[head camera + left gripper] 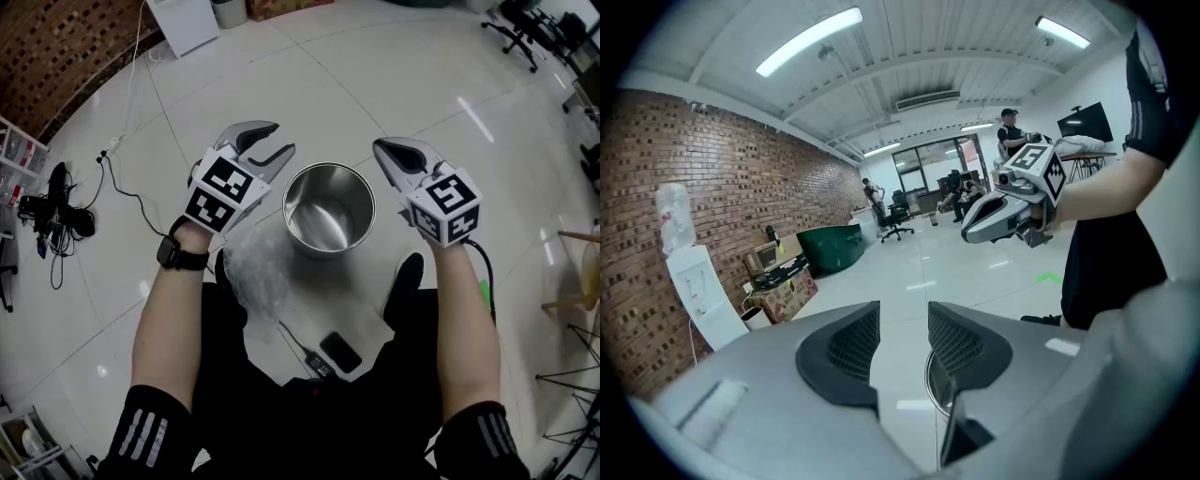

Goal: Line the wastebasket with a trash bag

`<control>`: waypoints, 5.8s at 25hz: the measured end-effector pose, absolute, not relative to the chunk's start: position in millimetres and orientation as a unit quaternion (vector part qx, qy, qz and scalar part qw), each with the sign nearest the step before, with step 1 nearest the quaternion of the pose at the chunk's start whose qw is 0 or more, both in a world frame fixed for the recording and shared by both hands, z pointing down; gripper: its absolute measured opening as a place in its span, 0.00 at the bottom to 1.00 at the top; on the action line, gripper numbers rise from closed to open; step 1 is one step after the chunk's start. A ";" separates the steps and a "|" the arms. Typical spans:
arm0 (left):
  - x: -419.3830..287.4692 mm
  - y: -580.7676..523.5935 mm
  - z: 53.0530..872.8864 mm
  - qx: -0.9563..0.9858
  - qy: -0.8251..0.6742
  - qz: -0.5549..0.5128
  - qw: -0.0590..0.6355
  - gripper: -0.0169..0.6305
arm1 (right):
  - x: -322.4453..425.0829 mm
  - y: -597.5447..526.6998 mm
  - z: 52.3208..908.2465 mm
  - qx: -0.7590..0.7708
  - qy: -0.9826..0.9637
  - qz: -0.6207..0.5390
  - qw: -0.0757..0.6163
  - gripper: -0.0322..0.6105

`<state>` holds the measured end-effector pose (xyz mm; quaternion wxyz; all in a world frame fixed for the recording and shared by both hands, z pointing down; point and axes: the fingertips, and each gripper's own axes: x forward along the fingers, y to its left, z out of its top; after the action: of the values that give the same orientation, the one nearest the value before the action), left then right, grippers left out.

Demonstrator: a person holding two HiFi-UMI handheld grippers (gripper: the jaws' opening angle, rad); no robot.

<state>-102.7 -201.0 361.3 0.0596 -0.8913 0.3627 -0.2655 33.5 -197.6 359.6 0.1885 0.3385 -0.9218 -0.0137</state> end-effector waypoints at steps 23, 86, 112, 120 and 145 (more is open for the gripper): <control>-150.2 -195.2 454.8 -0.854 0.346 -0.388 -0.009 0.29 | 8.0 -192.5 369.1 0.304 -0.926 -0.024 0.221 0.18; -159.4 -165.1 448.0 -0.808 0.340 -0.480 0.033 0.02 | -46.5 -176.1 381.0 0.233 -0.943 -0.036 0.234 0.19; -76.4 -132.2 297.2 -0.827 0.327 -0.397 0.228 0.18 | -54.7 -142.8 356.4 0.185 -0.961 -0.069 0.195 0.06; -87.3 -131.2 305.8 -0.828 0.331 -0.401 0.209 0.25 | -26.6 -80.1 329.2 0.095 -0.982 0.003 0.165 0.06; -15.8 -143.6 487.7 -0.852 0.186 -0.472 0.127 0.02 | 26.0 -48.6 465.7 -0.028 -0.919 0.070 0.386 0.23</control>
<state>-15.8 -143.6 487.7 0.1269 -0.8522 0.1859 -0.4723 26.0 -48.6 465.7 0.3862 -0.0280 -0.9193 0.0703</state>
